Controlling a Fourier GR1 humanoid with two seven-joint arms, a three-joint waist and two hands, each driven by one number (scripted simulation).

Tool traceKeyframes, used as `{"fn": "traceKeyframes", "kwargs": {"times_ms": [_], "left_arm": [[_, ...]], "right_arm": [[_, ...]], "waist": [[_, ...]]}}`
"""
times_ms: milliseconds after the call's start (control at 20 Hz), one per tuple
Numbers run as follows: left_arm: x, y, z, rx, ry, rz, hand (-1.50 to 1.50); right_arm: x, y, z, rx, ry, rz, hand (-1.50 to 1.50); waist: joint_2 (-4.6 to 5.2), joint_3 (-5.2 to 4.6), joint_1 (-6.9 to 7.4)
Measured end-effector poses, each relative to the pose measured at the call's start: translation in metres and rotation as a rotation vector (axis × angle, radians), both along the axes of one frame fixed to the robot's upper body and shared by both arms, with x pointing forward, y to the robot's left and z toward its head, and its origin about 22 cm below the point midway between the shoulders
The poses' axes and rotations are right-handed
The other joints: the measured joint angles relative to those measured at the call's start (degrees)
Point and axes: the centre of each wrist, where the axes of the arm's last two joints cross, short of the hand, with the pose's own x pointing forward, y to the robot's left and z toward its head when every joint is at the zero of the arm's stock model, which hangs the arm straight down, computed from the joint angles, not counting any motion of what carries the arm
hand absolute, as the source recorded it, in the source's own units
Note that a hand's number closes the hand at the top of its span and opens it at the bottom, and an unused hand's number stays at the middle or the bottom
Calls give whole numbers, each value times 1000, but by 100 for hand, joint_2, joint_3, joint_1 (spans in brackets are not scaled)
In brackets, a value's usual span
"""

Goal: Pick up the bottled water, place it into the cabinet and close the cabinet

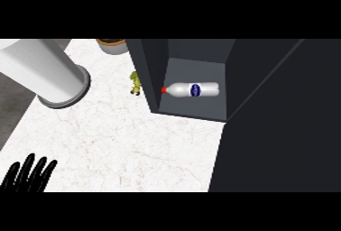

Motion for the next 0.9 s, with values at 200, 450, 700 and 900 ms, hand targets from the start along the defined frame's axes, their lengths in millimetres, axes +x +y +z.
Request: {"fn": "traceKeyframes", "kwargs": {"times_ms": [200, 450, 700, 900], "left_arm": [[-1, 10, 4, 6, -2, -19, -150], [0, 21, 8, 20, -7, -30, -150], [1, 30, 11, 32, -9, -41, -150], [4, 35, 16, 43, -14, -43, -150]], "right_arm": [[14, 5, 6, -42, -57, 48, 150], [27, 12, 13, -75, -95, 93, 150], [35, 20, 15, -83, -71, 114, 150], [41, 27, 16, -87, -31, 134, 150]], "waist": [[27, -13, 132], [62, -40, 270], [101, -46, 353], [121, -47, 363]]}}
